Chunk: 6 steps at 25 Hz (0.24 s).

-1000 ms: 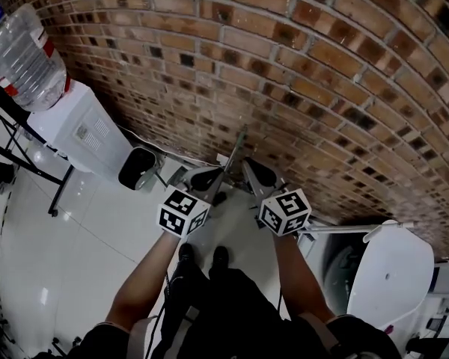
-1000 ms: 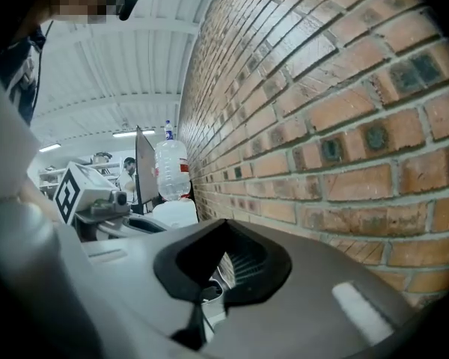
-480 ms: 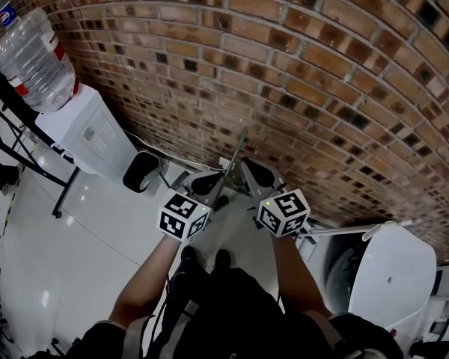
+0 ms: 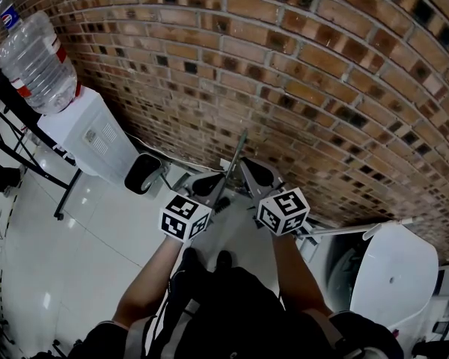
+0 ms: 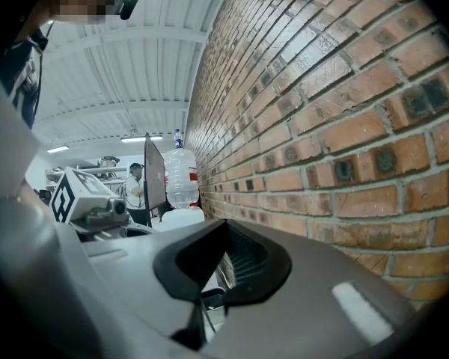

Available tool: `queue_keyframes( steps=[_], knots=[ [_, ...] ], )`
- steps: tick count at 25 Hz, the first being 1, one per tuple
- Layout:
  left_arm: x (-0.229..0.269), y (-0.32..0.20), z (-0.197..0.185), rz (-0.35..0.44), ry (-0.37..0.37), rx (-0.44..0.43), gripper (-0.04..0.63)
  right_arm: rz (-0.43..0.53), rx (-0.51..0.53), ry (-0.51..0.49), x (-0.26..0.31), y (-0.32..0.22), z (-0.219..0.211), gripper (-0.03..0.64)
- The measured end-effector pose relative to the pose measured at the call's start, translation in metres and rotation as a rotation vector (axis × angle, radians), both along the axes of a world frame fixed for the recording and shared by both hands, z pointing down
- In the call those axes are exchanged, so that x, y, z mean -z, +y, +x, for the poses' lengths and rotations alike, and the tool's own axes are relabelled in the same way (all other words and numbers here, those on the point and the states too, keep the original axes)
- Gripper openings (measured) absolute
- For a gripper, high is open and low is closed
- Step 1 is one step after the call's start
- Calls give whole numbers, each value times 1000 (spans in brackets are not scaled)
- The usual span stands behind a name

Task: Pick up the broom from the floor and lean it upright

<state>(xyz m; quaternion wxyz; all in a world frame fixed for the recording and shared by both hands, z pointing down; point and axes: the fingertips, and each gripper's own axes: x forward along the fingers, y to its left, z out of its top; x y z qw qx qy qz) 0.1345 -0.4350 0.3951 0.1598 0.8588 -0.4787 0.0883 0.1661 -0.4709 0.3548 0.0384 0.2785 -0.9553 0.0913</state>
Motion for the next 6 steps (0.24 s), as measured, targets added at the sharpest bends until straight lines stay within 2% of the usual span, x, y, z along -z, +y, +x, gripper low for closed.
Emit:
queue_keyframes(
  steps=[6],
  knots=[
    [5,1,-2,9,5,6,-3,4,3,-5,4,2,-2,3]
  ],
)
